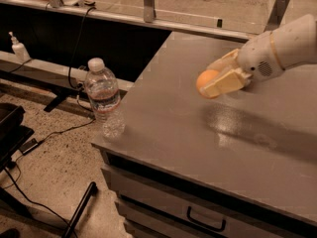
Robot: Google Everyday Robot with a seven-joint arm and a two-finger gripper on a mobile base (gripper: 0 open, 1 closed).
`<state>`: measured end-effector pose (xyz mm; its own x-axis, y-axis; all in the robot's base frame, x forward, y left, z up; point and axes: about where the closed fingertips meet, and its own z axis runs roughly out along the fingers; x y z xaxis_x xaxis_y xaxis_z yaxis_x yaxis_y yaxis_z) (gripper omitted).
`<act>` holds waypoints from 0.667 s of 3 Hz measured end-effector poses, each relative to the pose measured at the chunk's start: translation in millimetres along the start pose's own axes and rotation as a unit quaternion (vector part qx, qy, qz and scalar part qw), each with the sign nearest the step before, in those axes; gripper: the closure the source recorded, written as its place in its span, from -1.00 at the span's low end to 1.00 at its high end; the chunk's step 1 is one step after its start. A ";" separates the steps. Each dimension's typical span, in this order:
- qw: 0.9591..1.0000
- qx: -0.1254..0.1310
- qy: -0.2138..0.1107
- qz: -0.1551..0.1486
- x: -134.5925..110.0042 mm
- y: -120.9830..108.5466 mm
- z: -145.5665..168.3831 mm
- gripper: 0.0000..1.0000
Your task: Move orange near water bottle
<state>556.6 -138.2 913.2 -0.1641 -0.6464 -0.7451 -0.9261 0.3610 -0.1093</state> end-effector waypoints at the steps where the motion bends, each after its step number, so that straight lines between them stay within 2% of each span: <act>1: 0.998 -0.043 -0.016 -0.032 -0.8 16.7 35.3 1.00; 2: 0.994 -0.083 -0.029 -0.061 -6.3 38.4 62.3 1.00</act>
Offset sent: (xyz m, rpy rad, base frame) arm -0.0229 0.0814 -0.0532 0.0569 0.0069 0.2930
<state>543.2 -78.4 872.7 -0.0325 -0.6364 -0.7706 -0.9820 0.1638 -0.0938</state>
